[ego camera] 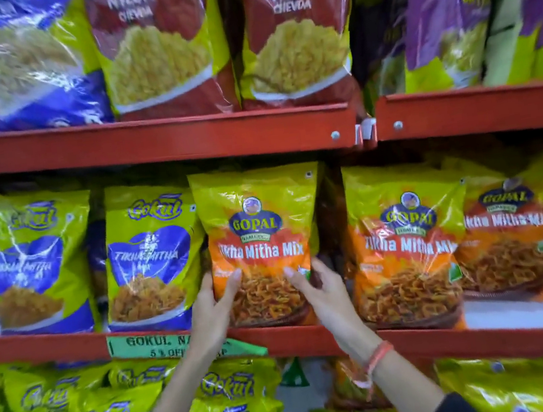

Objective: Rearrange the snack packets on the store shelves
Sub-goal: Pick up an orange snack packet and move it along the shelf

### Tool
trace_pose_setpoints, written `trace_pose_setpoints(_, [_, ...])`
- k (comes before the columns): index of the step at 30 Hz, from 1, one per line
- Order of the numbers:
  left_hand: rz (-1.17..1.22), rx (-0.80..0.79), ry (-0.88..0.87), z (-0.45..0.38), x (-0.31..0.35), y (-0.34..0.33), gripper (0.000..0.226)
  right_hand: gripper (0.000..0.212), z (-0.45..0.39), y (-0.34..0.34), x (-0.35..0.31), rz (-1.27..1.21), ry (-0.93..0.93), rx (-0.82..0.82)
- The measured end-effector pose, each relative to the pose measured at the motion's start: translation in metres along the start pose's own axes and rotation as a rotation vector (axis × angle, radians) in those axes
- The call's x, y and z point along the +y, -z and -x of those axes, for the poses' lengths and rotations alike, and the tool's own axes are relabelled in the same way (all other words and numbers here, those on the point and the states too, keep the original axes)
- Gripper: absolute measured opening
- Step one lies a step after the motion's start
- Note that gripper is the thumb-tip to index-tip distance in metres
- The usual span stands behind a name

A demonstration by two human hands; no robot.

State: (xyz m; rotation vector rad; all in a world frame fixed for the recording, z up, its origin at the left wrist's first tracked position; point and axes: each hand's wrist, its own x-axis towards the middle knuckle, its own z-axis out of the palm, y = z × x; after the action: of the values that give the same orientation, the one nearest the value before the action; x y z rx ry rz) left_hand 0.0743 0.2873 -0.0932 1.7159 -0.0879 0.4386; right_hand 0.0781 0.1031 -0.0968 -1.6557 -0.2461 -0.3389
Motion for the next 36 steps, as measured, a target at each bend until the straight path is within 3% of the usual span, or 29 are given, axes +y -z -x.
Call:
trace_pose_setpoints(2, [-0.004, -0.004, -0.052, 0.007, 0.008, 0.0, 0.037, 0.06, 0.01, 0.002, -0.01, -0.023, 0.058, 0.023])
trace_pose_setpoints(4, [0.007, -0.01, -0.096, 0.015, 0.019, 0.002, 0.032, 0.037, 0.019, 0.007, -0.02, -0.061, 0.072, 0.044])
trace_pose_setpoints(7, [0.024, -0.023, -0.171, 0.029, 0.033, 0.007, 0.05, 0.028, 0.035, 0.02, -0.041, -0.105, 0.093, 0.042])
trace_pose_setpoints(12, [0.064, -0.154, -0.181, 0.062, 0.043, 0.014, 0.042, 0.017, 0.071, 0.045, -0.06, -0.168, 0.074, 0.071])
trace_pose_setpoints(19, [0.177, -0.252, -0.113, 0.097, 0.048, -0.006, 0.026, 0.025, 0.103, 0.077, -0.065, -0.185, 0.024, 0.082])
trace_pose_setpoints(22, [0.203, -0.272, -0.12, 0.105, 0.05, -0.022, 0.03, 0.026, 0.111, 0.097, -0.061, -0.201, 0.023, 0.105])
trace_pose_setpoints(26, [0.233, -0.31, -0.133, 0.109, 0.062, -0.062, 0.031, 0.068, 0.12, 0.138, -0.063, -0.203, 0.0, 0.165])
trace_pose_setpoints(27, [0.239, -0.325, -0.141, 0.109, 0.067, -0.071, 0.031, 0.069, 0.12, 0.15, -0.063, -0.189, -0.002, 0.168])
trace_pose_setpoints(33, [0.248, -0.426, -0.207, 0.107, 0.096, -0.178, 0.02, 0.029, 0.118, 0.259, -0.069, -0.073, 0.07, 0.201])
trace_pose_setpoints(36, [0.26, -0.455, -0.218, 0.105, 0.105, -0.229, 0.028, 0.025, 0.11, 0.307, -0.064, -0.028, 0.057, 0.254])
